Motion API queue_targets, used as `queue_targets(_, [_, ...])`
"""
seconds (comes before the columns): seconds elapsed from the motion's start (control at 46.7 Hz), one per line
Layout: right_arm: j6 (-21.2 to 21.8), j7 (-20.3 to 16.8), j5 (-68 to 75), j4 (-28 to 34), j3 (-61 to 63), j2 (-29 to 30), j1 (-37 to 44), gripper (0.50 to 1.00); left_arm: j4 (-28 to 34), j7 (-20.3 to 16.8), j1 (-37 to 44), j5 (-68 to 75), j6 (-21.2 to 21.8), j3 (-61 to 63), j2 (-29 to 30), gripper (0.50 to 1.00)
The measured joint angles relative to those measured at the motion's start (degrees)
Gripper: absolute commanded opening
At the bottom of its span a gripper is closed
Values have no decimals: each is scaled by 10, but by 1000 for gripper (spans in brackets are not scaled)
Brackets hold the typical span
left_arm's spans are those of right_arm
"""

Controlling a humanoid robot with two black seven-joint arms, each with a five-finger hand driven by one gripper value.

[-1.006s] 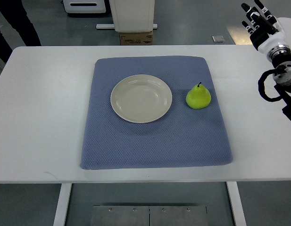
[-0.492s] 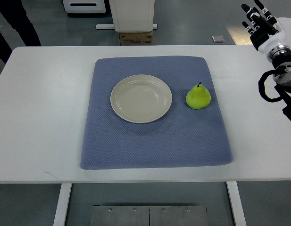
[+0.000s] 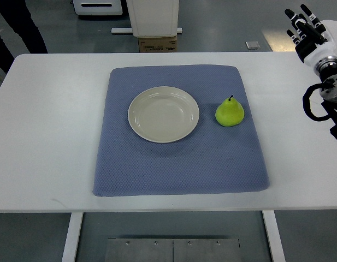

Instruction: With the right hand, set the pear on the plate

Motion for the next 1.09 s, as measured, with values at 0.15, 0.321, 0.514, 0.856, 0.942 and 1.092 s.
queue_targets(0.15, [0, -1, -1, -1, -13, 3, -7, 1000, 0, 0, 0, 0, 0, 0, 0, 1000])
queue_targets(0.321, [0, 0, -1, -3, -19, 3, -14, 1000, 0, 0, 0, 0, 0, 0, 0, 1000])
queue_targets(0.514, [12, 1, -1, 4, -25, 6, -15, 1000, 0, 0, 0, 0, 0, 0, 0, 1000])
queue_targets(0.856, [45, 48, -55, 7, -86, 14, -23, 1000, 0, 0, 0, 0, 0, 0, 0, 1000])
queue_targets(0.942, [75, 48, -75, 9, -116, 13, -23, 1000, 0, 0, 0, 0, 0, 0, 0, 1000])
queue_targets(1.092, [119, 50, -84, 14, -143, 7, -19, 1000, 0, 0, 0, 0, 0, 0, 0, 1000])
